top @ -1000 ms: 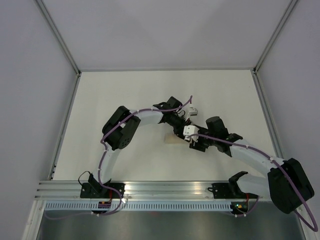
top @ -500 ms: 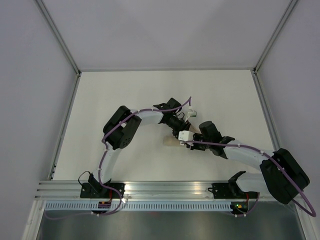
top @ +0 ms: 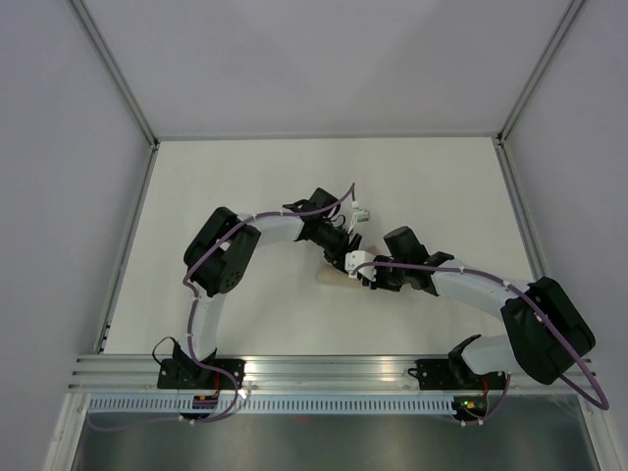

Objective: Fold the napkin, place the utensils inside, and roll it up
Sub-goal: Roll the napkin with the utensil

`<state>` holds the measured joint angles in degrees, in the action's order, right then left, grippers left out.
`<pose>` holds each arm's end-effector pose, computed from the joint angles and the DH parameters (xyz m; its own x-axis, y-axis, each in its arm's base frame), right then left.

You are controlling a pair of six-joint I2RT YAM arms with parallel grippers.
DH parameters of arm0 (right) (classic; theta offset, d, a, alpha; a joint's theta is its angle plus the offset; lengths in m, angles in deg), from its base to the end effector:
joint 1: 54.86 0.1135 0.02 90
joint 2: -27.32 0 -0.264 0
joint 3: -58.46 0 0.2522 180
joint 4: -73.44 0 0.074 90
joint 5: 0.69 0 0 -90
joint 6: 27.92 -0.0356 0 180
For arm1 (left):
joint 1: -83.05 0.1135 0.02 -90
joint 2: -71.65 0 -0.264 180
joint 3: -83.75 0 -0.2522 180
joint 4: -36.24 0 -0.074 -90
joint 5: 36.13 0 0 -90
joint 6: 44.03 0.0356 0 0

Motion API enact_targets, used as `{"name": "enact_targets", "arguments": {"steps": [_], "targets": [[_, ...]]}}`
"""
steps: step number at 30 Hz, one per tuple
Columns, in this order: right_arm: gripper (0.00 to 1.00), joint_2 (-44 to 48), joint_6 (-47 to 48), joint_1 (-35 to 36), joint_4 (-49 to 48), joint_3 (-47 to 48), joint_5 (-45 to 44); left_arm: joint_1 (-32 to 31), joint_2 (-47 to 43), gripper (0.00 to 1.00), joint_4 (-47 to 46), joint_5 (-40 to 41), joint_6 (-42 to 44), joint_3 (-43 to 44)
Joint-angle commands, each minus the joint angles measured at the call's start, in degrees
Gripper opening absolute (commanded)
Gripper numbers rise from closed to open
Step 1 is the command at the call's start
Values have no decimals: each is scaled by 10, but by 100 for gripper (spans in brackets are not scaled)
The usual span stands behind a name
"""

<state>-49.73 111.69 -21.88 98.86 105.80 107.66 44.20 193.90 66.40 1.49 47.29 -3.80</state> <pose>0.1965 0.1409 0.1574 0.0625 -0.8212 -0.5672 -0.9568 0.1123 -0.2681 0.3154 -0.2902 0.1286 -0.6581 0.5481 -0.5163 0.7071 0.2141 -0.6740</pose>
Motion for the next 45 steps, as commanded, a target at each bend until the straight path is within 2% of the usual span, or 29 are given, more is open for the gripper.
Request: {"name": "enact_targets", "arguments": {"steps": [1,4,8,12,16,20,23,28,30,31,33,40,45], "targets": [[14,-37,17,-14,88,45,55,18,-43,64,-22,55,-33,-19],[14,-70,33,-32,136,80,82,22,-74,64,-51,73,-40,-42],[13,-121,55,-53,205,127,120,36,-140,65,-141,123,-75,-133],[13,-177,77,-75,253,173,142,47,-219,65,-275,181,-108,-228],[13,-248,97,-102,314,239,163,45,-297,64,-363,238,-130,-307],[13,-306,118,-120,366,297,185,31,-351,64,-447,302,-123,-397],[13,-347,125,-132,391,332,196,-6,-383,69,-520,371,-84,-456],[14,-389,131,-143,421,373,202,-108,-373,73,-513,498,52,-441],[14,-403,131,-146,427,385,203,-136,-350,74,-509,521,94,-426],[14,-406,131,-146,430,387,204,-161,-339,79,-506,553,128,-409],[14,-411,129,-147,429,391,202,-186,-303,80,-486,565,161,-387],[14,-424,124,-150,434,404,196,-246,-194,84,-449,619,302,-298],[14,-434,124,-151,440,412,194,-246,-152,86,-451,627,336,-279]]}}
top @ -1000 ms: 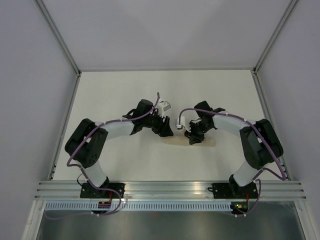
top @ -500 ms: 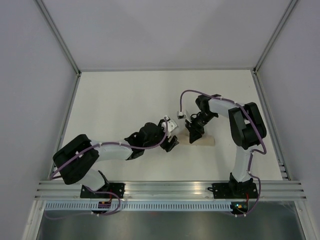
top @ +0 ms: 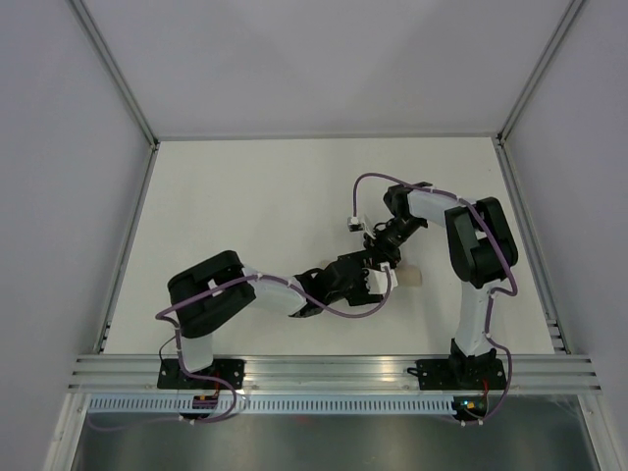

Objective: Fold the napkin, place the utensils inside, and roll it up
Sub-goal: Roll the napkin with the utensil

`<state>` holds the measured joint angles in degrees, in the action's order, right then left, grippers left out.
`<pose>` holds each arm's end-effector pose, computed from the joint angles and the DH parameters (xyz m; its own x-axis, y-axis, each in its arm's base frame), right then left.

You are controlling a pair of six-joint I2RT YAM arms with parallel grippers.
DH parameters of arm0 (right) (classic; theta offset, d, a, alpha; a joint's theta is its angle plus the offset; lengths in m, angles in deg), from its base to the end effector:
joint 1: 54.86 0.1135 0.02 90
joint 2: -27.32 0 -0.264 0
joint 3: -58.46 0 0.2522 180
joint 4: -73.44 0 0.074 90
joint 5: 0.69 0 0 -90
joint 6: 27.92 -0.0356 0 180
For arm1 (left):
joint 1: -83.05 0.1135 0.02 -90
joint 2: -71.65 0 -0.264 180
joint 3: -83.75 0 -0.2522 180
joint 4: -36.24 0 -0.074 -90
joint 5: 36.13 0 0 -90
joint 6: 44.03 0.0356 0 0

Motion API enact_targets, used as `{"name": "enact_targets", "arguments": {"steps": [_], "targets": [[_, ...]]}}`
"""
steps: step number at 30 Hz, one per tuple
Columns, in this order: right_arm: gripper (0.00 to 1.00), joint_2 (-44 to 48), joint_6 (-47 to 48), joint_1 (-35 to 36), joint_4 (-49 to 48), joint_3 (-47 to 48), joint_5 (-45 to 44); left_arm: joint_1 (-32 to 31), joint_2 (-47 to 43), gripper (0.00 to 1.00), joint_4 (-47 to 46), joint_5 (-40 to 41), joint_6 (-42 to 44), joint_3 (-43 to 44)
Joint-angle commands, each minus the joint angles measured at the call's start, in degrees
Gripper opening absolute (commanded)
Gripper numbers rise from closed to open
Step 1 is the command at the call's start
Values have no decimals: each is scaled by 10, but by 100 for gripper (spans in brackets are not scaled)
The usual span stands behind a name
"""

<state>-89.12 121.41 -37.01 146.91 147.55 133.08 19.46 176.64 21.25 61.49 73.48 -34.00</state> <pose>0.3188 0.1285 0.1361 -0.3928 -0.7790 -0.4887 -0.8540 0.1120 0.5081 0.1689 -0.3295 0.1465 0.2022 0.6221 -0.7564 0.8367 0.2916 0.4635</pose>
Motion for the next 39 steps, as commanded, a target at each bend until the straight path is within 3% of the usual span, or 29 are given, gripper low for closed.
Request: {"name": "enact_targets", "arguments": {"steps": [1,6,9,13,17,21,22,27,28,29,36,39], "targets": [[14,-41,26,0,-40,-4,-61,1,26,86,1,29,76,27],[14,-48,26,0,-32,3,-62,1,50,80,34,16,79,44],[14,-50,26,-2,-26,10,-60,2,63,70,94,-8,78,72],[15,-49,25,-3,-20,18,-55,14,80,37,187,-42,53,113],[18,-45,23,-4,-14,25,-51,23,89,24,242,-73,38,129],[44,-33,18,-9,-12,28,-47,37,99,10,300,-129,25,151],[48,-28,17,-11,-10,30,-45,41,99,3,308,-142,22,154],[63,5,12,-34,7,40,-31,56,106,2,337,-191,11,162],[74,8,12,-39,13,45,-23,57,108,2,349,-194,11,166],[76,14,12,-44,19,57,-17,57,114,2,353,-197,10,170],[76,61,3,-120,47,91,30,69,121,2,389,-228,-5,198],[75,87,3,-168,45,86,60,87,126,2,422,-278,-23,223]]}}
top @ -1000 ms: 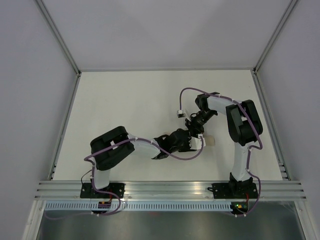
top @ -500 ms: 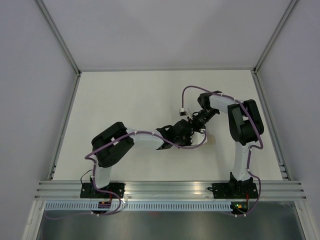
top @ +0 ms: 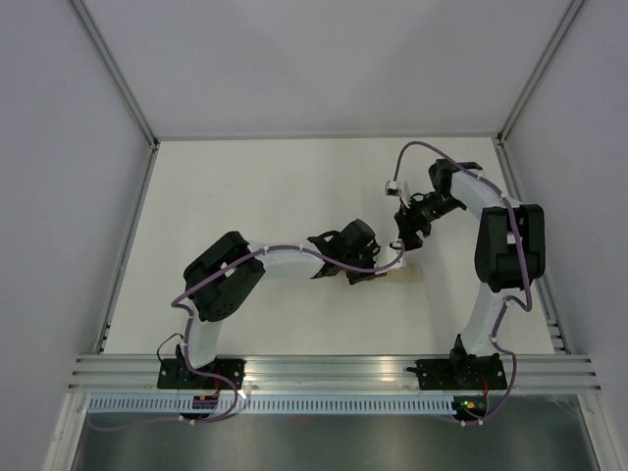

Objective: Fold the napkin, place the utensils inside, and roll it up
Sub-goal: Roll the napkin with the utensil

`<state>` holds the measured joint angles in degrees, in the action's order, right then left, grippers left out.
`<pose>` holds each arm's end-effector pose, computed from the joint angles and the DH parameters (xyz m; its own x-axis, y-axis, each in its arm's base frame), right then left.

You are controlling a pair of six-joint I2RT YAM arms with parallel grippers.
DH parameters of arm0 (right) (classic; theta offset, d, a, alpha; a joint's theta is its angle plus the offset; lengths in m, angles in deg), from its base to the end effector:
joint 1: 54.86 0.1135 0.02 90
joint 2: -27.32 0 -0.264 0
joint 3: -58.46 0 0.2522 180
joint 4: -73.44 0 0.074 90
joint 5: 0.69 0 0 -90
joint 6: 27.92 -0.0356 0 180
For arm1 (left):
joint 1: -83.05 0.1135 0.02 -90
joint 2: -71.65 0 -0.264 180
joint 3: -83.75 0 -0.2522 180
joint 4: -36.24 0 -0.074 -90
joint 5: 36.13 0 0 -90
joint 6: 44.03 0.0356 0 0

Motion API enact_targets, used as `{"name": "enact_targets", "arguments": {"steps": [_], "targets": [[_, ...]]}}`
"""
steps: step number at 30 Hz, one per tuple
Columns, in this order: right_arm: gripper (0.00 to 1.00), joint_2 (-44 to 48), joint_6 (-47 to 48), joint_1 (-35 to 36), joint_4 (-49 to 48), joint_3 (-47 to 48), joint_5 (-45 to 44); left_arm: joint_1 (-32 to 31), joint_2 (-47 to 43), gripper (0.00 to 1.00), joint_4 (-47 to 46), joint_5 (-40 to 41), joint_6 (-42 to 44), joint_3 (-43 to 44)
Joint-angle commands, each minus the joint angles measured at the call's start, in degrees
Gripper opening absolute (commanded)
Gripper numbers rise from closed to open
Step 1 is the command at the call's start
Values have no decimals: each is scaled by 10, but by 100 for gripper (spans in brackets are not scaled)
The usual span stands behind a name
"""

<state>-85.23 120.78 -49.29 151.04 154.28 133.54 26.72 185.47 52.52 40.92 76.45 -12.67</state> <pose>0.3512 0.0592 0.1855 -0.5010 -0.6640 -0.5551 -0.8569 0.2905 0.4259 0.2258 -0.3534 0.1491 0.1081 0.7294 -0.6755 0.9767 0.0487 0.2089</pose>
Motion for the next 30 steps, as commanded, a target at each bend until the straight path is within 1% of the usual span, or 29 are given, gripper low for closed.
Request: {"name": "enact_targets", "arguments": {"steps": [1,3,4,6,7,8,10,11,12,13,14,15,16,17,18,19,20,21,23,24,26,27,29,30], "targets": [[75,54,14,-52,8,16,63,21,45,2,121,-87,-57,19],[72,75,29,-100,10,6,88,40,54,2,160,-129,-70,48],[71,93,34,-113,11,-1,96,47,65,2,172,-143,-74,59],[69,117,65,-142,5,-36,108,64,78,3,211,-182,-84,88],[68,151,72,-150,-5,-53,111,70,85,3,224,-196,-86,99],[68,173,71,-154,-19,-95,109,76,99,3,240,-208,-89,110],[68,221,60,-156,-90,-147,100,93,115,4,277,-252,-97,138],[68,275,49,-157,-121,-202,96,98,131,5,288,-260,-101,149],[69,303,16,-152,-188,-229,89,106,141,5,297,-276,-107,166],[69,355,0,-148,-221,-255,66,111,148,6,324,-287,-108,177],[69,380,-17,-139,-252,-303,50,114,157,6,335,-295,-109,188],[69,404,-47,-116,-313,-327,33,120,176,7,347,-309,-114,206],[69,450,-66,-100,-342,-349,12,123,184,8,367,-319,-114,216],[69,471,-79,-82,-370,-392,-27,125,193,8,375,-325,-115,223],[70,490,-90,-36,-421,-412,-54,128,205,9,381,-333,-119,234],[70,521,-111,-14,-443,-431,-77,130,211,9,386,-338,-120,240],[71,534,-118,33,-463,-461,-118,134,216,10,396,-342,-123,244],[72,541,-124,55,-491,-472,-133,134,226,11,399,-348,-125,253],[73,539,-133,94,-506,-488,-164,137,232,11,405,-352,-130,259],[72,534,-134,131,-517,-492,-192,140,235,12,407,-361,-133,263],[72,511,-139,162,-534,-503,-222,142,239,12,408,-365,-138,265],[72,504,-139,188,-557,-509,-252,144,240,12,407,-370,-141,267],[72,483,-135,223,-592,-525,-281,146,243,12,408,-371,-144,268],[72,472,-135,232,-604,-530,-309,146,244,12,408,-372,-145,268]]}}
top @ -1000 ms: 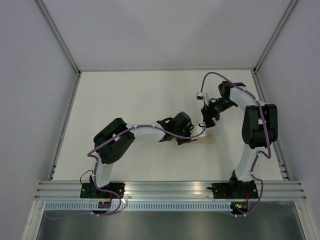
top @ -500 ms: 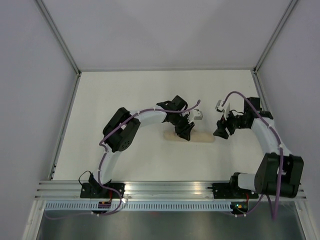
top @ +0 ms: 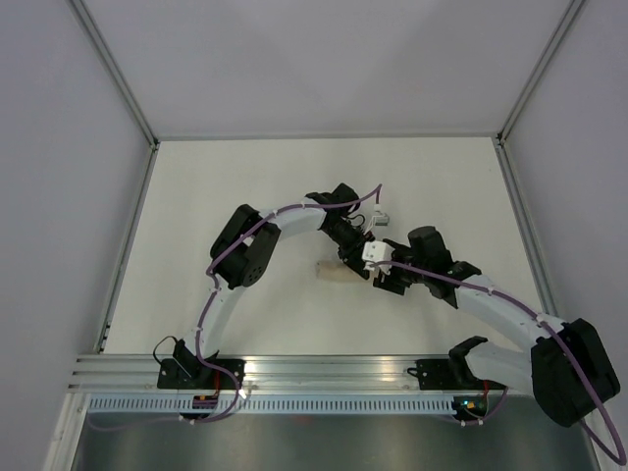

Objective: Fold the napkin, place the utensils inside, and roll it up
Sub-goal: Roll the napkin with the utensil

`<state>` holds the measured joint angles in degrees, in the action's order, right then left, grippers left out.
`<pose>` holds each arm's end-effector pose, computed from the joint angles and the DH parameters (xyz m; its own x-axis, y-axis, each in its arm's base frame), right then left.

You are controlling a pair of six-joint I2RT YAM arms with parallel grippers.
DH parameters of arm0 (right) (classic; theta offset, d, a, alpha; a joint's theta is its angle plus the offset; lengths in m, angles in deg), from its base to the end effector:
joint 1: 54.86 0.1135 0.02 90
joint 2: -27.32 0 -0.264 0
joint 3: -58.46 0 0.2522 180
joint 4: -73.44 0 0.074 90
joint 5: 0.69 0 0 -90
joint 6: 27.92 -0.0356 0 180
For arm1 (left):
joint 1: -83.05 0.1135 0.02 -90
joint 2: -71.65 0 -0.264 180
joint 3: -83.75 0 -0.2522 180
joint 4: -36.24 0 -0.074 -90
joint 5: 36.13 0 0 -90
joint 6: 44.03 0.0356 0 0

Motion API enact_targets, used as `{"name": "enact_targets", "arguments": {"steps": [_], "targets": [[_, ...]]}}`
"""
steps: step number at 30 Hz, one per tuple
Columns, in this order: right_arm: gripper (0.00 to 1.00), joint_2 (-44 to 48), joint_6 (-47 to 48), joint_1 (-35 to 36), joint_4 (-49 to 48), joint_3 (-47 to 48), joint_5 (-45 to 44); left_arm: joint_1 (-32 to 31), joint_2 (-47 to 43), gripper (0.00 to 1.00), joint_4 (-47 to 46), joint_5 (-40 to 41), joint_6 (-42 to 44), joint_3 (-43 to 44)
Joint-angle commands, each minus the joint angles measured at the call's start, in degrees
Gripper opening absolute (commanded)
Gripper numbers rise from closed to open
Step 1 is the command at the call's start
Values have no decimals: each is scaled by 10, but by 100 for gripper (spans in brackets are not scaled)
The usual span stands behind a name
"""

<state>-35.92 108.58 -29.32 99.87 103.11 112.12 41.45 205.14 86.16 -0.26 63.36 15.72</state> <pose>0.1887 0.1054 0.1933 0.0283 -0.7275 -0.6855 -0.9067 0.2700 -0.3240 0.3297 -0.3313 0.1226 -0.5026 0.6804 -0.5333 0.7672 0.0666 -0.6380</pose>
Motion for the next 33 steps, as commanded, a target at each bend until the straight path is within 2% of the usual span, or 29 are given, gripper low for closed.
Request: {"name": "enact_targets", "arguments": {"steps": [1,9,13,14,15,18,20,22,28,33], "targets": [[72,-28,-12,42,-105,-27,-106,-1,48,13,73,38,-14,-16],[72,-80,-6,95,-122,-33,-138,4,49,15,73,36,-17,-15],[65,-110,-5,101,-122,-22,-145,5,47,23,73,32,-14,-14],[60,-116,-4,101,-119,-21,-145,6,46,27,73,34,-12,-14],[58,-126,-4,101,-117,-20,-145,6,42,35,73,34,-11,-14],[45,-135,-2,101,-110,-19,-145,8,32,45,65,39,-14,-16],[36,-135,-1,102,-96,-18,-143,11,14,47,55,35,-16,-19],[31,-131,-1,101,-87,-15,-138,18,-3,50,44,37,-25,-23],[27,-132,3,95,-18,14,-94,43,-58,55,-25,32,-54,-49],[26,-156,17,78,53,54,-54,68,-129,57,-96,52,-89,-106]]}}
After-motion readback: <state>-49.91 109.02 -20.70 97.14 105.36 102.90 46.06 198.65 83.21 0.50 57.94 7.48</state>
